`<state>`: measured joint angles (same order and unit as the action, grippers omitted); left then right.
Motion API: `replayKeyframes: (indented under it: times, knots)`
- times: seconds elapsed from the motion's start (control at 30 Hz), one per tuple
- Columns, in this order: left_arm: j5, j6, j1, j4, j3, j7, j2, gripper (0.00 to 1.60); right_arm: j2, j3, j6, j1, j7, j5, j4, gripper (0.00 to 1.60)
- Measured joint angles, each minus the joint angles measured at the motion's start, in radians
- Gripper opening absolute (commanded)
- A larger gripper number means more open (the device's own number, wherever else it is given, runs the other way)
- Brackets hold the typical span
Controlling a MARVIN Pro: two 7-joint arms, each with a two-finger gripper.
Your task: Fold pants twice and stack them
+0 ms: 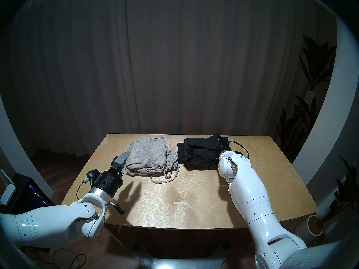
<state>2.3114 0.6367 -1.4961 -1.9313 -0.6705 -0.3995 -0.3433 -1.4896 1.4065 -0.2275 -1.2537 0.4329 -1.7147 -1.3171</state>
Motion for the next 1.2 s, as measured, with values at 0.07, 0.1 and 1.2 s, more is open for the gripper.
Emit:
replayKeyframes:
  times: [0.07, 0.1, 1.2]
  knots:
    - [0.000, 0.000, 0.000, 0.001, 0.000, 0.001, -0.002, 1.60, -0.002, -0.002, 0.000, 0.011, -0.006, 0.001, 0.018, 1.60]
    - [0.000, 0.000, 0.000, 0.001, 0.000, 0.001, -0.003, 1.60, -0.003, -0.002, 0.000, 0.014, -0.007, 0.001, 0.022, 1.60]
    - [0.023, -0.024, 0.007, 0.049, -0.008, 0.006, -0.021, 1.60, -0.030, -0.042, 0.029, 0.165, -0.071, 0.023, 0.203, 0.00]
